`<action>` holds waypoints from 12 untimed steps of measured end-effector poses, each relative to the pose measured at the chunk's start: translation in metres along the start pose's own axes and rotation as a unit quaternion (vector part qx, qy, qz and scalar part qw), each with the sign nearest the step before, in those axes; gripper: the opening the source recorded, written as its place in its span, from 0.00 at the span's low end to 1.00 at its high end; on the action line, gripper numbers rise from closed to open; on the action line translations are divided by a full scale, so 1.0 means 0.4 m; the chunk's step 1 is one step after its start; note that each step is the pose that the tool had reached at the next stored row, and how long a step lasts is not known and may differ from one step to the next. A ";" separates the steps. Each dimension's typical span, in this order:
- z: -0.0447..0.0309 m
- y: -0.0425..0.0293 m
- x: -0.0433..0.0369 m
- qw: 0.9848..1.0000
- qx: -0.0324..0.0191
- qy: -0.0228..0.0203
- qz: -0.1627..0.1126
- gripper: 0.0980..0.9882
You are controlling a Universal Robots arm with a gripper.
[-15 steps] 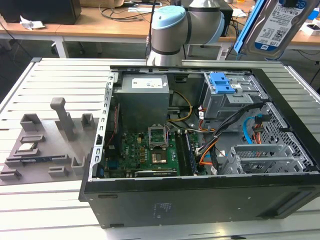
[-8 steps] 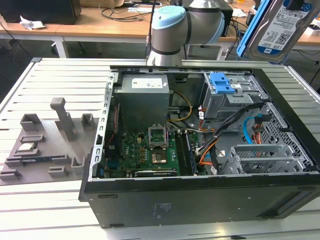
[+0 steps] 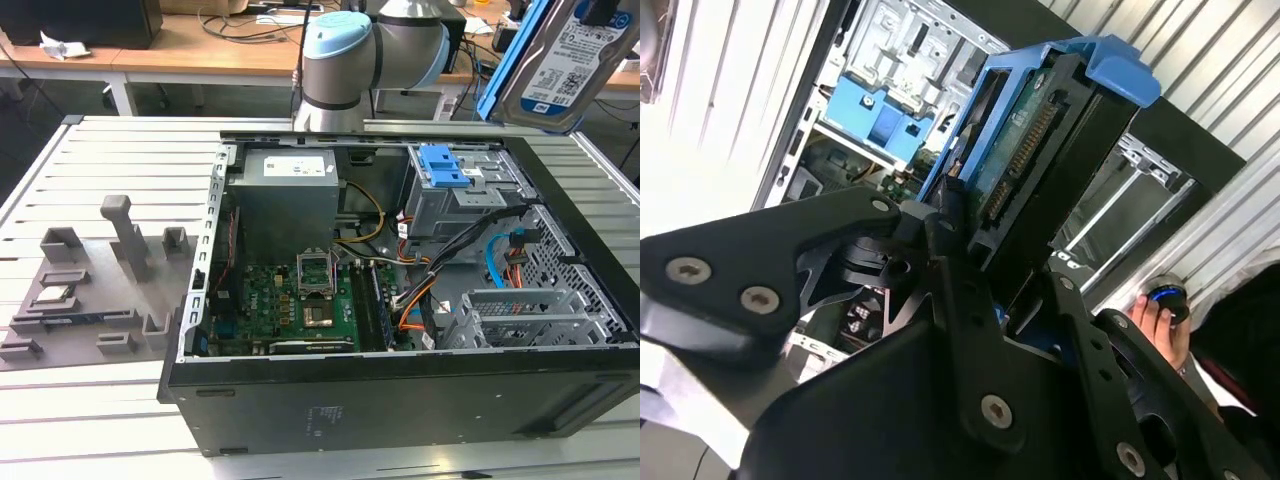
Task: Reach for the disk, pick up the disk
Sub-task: 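Pick up the disk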
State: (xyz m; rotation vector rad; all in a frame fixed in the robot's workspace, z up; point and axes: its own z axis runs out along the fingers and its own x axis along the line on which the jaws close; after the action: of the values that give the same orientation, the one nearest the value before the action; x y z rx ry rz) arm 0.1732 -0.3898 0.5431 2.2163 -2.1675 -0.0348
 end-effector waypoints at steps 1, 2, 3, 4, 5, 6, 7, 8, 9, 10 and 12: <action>0.000 0.000 0.003 1.000 0.000 0.000 0.000 0.30; 0.000 0.000 0.006 1.000 0.000 0.000 0.000 0.30; 0.000 0.000 0.012 1.000 0.000 0.000 0.000 0.30; 0.000 0.000 0.016 1.000 0.000 0.000 0.000 0.30; 0.000 0.000 0.019 1.000 0.000 0.000 0.000 0.30; 0.000 0.000 0.021 1.000 0.000 0.000 0.000 0.30; 0.000 0.001 0.025 1.000 0.000 0.000 0.000 0.30; 0.000 0.001 0.027 1.000 0.000 0.000 0.000 0.30; 0.001 0.001 0.031 1.000 0.000 0.000 0.000 0.30; 0.001 0.001 0.033 1.000 0.000 0.000 0.000 0.30; 0.001 0.001 0.039 1.000 0.000 0.000 0.000 0.30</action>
State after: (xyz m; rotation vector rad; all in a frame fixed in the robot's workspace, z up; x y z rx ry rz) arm 0.1732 -0.4055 0.5431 2.2163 -2.1676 -0.0349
